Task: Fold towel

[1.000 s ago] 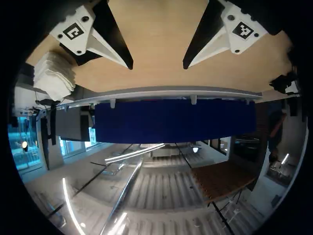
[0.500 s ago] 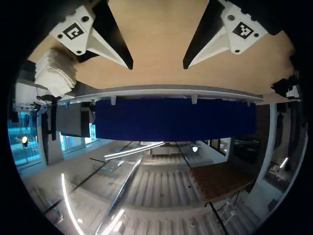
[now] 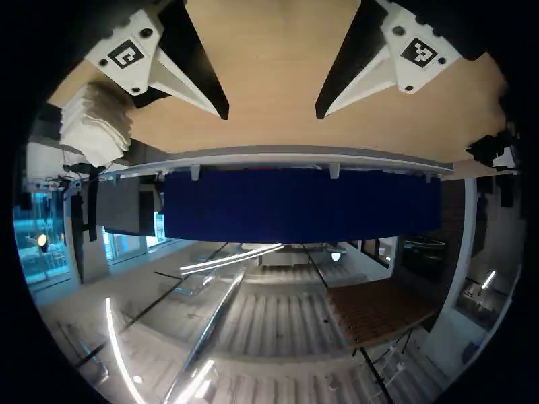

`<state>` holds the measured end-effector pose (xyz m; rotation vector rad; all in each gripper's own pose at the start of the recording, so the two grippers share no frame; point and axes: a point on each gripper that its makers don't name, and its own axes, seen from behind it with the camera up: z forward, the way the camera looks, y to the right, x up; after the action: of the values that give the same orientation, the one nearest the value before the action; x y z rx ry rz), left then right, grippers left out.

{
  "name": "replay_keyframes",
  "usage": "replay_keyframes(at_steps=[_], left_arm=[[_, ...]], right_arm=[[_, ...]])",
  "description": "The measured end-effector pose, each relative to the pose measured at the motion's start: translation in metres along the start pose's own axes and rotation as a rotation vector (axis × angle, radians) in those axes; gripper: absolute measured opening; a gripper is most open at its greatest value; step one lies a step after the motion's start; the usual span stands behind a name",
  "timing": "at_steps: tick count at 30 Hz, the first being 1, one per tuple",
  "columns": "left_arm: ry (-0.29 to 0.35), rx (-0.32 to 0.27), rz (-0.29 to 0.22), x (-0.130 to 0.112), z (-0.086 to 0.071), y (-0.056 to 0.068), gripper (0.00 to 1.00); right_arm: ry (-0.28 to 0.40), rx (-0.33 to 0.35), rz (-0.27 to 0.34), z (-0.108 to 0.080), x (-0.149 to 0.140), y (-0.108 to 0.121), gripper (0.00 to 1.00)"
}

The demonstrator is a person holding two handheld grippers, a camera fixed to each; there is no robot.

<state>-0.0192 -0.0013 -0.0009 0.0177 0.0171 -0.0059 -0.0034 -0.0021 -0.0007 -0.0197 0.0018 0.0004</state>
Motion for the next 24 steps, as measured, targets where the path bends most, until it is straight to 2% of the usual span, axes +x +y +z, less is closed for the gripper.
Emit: replay_keyframes(at_steps=[24], left_arm=[[-0.001, 0.0, 0.0, 0.0005, 0.0014, 0.0004, 0.94]], right_arm=[[0.0, 0.0, 0.0, 0.0001, 0.0001, 0.0007, 1.0]])
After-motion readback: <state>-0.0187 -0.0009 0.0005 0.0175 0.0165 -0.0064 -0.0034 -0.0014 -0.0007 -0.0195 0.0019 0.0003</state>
